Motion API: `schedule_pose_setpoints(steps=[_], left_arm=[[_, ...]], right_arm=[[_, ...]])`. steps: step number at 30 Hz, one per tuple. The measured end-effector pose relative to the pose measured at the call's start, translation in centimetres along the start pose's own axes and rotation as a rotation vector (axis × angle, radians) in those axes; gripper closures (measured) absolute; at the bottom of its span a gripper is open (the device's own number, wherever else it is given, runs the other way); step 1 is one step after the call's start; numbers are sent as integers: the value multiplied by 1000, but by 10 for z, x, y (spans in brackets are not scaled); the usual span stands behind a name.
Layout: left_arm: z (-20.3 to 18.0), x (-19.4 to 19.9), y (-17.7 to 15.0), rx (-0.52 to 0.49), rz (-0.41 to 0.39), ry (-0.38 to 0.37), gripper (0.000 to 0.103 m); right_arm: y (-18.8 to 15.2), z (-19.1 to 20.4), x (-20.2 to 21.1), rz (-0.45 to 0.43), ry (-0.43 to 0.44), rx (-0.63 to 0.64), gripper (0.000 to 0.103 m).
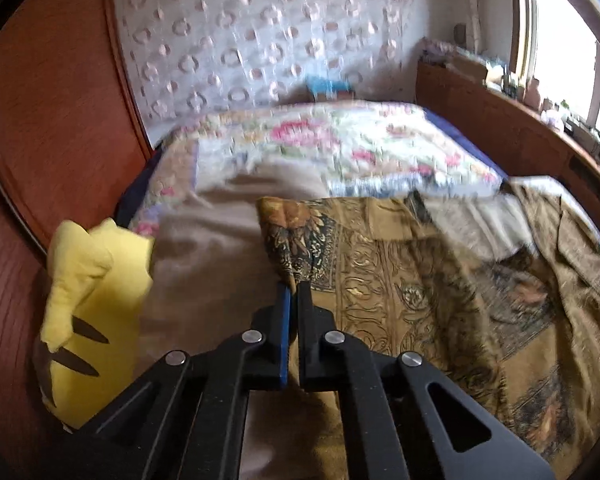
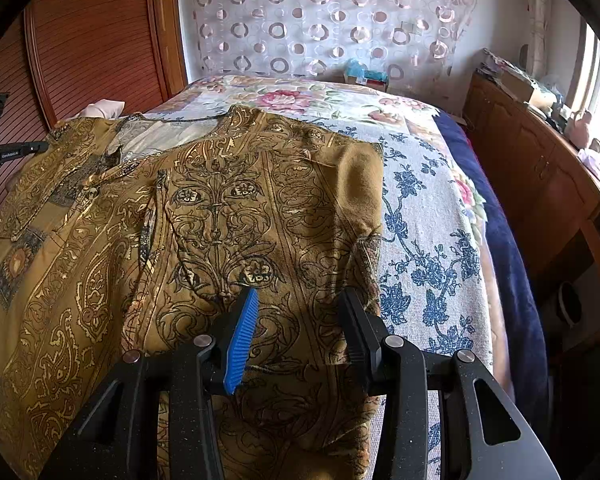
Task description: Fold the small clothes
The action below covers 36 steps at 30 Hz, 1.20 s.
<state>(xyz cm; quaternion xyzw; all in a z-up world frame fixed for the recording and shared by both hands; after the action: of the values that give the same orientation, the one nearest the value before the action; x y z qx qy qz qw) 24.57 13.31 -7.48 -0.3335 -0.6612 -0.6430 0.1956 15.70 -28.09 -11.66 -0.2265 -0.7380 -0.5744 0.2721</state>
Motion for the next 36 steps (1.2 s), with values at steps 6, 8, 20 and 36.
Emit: schedule_pose_setpoints(steps=[6, 8, 20, 36], left_arm=[[17, 5, 2, 20, -11, 39, 100], [16, 5, 1, 16, -14, 34, 100], [-25, 29, -7, -49, -69, -38, 100], [-64, 48, -26, -101, -96, -115, 100]], right_arm=[[0, 0, -1, 0, 0, -1, 59], [-1, 0, -1, -1, 0, -1, 59], [17, -22, -4, -18, -7, -39, 59], [76, -37, -80, 105, -13, -133, 59]])
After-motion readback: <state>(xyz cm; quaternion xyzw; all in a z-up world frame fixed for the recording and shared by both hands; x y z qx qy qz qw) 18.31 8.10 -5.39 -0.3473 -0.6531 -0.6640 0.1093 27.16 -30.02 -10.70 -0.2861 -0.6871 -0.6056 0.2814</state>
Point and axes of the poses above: each gripper's, at about its wrist camera, not at the fingertips, and x roughly against the way its jaws point, z to its left, y to its top, the point moved 5 cm from there along -x, roughly the way its jaws point, and after that the axes turned 12 degrees about -y, right-handed, at the moved point
